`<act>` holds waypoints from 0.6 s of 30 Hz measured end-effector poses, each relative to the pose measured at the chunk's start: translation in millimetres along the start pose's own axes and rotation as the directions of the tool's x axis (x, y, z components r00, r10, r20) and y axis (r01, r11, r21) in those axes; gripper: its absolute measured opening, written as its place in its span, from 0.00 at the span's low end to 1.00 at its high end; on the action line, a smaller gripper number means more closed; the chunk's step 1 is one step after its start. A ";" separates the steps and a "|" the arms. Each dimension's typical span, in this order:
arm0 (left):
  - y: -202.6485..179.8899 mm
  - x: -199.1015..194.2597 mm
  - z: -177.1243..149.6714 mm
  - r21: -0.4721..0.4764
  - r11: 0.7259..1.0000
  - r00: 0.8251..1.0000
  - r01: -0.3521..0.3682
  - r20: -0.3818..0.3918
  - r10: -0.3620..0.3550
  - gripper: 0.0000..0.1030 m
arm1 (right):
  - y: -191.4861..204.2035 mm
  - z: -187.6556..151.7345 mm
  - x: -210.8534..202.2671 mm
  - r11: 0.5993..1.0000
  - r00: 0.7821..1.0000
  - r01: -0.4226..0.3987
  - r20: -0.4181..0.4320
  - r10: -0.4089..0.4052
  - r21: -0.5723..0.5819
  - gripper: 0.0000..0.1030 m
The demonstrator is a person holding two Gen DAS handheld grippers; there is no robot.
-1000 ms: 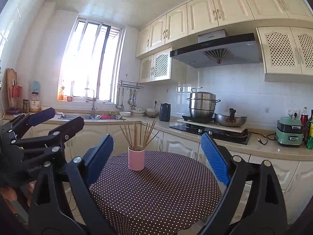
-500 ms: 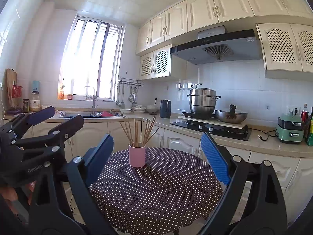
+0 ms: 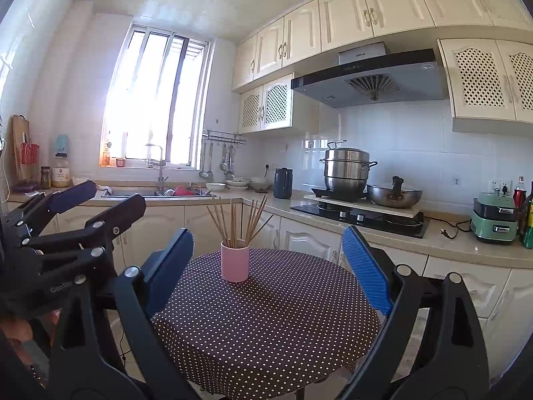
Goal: Organize utensils
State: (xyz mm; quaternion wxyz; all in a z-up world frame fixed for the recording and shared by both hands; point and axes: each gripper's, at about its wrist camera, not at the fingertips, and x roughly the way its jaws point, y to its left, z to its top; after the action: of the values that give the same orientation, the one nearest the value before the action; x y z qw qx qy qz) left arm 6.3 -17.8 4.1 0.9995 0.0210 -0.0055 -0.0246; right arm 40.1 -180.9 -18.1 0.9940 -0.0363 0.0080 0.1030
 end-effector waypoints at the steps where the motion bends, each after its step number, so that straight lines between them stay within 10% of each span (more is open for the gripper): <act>1: 0.2 -0.2 -0.4 0.001 1.000 1.000 0.000 0.000 0.000 0.81 | 0.0 0.1 0.3 1.000 1.000 -0.002 -0.001 0.002 0.000 0.87; 18: -1.0 -0.8 -2.9 0.005 1.000 1.000 -0.005 -0.005 0.005 0.81 | 1.0 -2.8 3.1 1.000 1.000 -0.014 -0.014 0.014 0.002 0.87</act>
State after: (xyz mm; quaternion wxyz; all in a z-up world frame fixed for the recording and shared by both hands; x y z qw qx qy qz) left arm 5.5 -18.7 1.2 0.9995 0.0237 -0.0031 -0.0220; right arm 42.9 -179.5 -21.0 0.9932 -0.0362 0.0154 0.1096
